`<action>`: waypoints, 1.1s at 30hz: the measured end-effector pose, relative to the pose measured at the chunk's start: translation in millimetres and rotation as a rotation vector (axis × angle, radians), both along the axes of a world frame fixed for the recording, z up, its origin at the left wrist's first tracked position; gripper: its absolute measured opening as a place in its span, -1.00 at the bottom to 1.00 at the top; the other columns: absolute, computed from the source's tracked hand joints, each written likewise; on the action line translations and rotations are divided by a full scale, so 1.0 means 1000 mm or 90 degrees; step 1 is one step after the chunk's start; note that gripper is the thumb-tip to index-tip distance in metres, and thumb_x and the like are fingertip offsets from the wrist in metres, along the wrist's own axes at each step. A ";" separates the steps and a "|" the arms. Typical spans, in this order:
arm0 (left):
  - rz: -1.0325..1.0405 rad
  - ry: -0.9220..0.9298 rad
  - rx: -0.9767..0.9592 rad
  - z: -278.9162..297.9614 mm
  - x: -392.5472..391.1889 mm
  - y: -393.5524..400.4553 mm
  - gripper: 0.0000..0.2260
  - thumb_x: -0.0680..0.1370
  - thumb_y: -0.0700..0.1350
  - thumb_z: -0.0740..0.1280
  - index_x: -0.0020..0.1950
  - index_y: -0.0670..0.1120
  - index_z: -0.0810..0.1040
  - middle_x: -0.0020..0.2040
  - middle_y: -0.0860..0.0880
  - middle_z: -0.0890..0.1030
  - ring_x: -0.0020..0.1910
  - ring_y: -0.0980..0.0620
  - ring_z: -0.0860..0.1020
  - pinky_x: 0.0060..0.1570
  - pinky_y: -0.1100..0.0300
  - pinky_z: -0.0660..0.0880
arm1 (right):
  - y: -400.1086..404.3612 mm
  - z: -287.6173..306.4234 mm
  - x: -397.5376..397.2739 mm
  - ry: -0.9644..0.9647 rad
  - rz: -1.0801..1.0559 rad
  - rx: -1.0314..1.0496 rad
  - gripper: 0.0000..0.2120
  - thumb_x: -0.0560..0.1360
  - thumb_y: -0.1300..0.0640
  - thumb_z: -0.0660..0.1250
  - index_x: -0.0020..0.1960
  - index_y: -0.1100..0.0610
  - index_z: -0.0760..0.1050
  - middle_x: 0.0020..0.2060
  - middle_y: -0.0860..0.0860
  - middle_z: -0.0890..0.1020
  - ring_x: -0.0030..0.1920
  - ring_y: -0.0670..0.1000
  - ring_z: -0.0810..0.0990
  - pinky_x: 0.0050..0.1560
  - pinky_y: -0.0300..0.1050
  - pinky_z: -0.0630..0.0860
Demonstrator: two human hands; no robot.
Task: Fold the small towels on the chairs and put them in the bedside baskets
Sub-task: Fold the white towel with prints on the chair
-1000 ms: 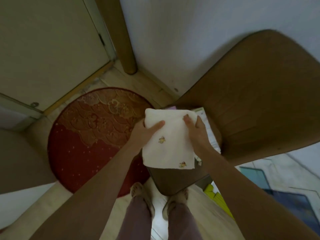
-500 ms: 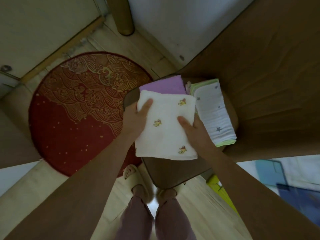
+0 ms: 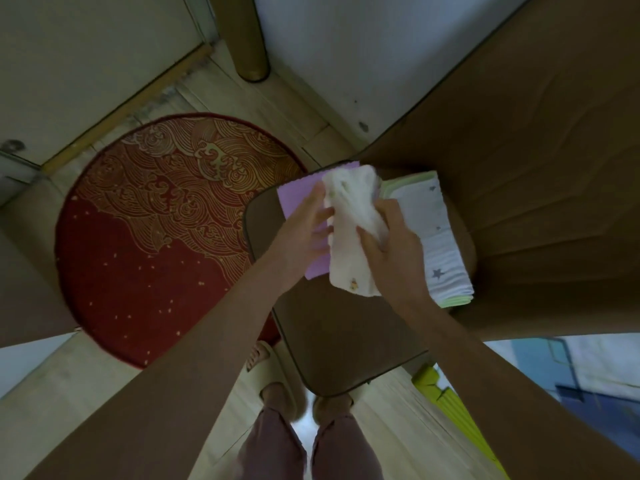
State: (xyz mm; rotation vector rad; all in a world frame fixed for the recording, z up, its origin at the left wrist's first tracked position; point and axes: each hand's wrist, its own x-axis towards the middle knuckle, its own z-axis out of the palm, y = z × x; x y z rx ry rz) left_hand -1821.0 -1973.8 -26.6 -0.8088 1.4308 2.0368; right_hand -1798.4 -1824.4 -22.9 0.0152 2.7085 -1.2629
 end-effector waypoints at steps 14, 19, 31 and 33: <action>-0.062 0.165 -0.251 -0.004 -0.009 -0.063 -0.73 0.50 0.04 0.42 0.17 0.04 0.56 0.03 0.05 0.67 -0.02 0.09 0.65 -0.05 0.17 0.60 | -0.014 0.005 -0.037 0.113 0.078 0.043 -0.55 0.50 0.11 0.26 0.37 0.15 0.41 0.29 0.10 0.51 0.30 0.09 0.42 0.31 -0.05 0.32; -0.152 0.197 -0.299 0.001 -0.018 -0.064 -0.79 0.55 0.06 0.35 0.10 0.00 0.58 -0.04 0.04 0.67 -0.10 0.12 0.65 -0.09 0.22 0.59 | -0.011 -0.009 -0.062 0.113 0.173 0.109 -0.61 0.45 0.07 0.29 0.23 0.20 0.50 0.15 0.15 0.57 0.23 0.19 0.46 0.34 0.12 0.30; -0.055 0.244 -0.350 -0.011 -0.021 -0.074 -0.84 0.61 0.01 0.28 0.04 -0.03 0.58 -0.14 0.04 0.63 -0.25 0.25 0.59 -0.26 0.34 0.53 | -0.008 -0.015 -0.081 0.167 0.247 0.314 -0.57 0.57 -0.22 0.08 -0.04 0.11 0.50 -0.31 0.04 0.55 -0.19 0.14 0.58 0.20 0.07 0.41; -0.050 0.241 -0.353 -0.014 -0.018 -0.068 -0.77 0.62 0.02 0.26 0.05 -0.12 0.57 -0.15 -0.03 0.63 -0.28 0.22 0.59 -0.27 0.32 0.52 | -0.009 -0.013 -0.078 0.107 0.195 0.222 -0.70 0.57 -0.20 0.18 -0.08 0.04 0.37 -0.27 -0.04 0.46 -0.20 0.08 0.52 -0.16 -0.05 0.41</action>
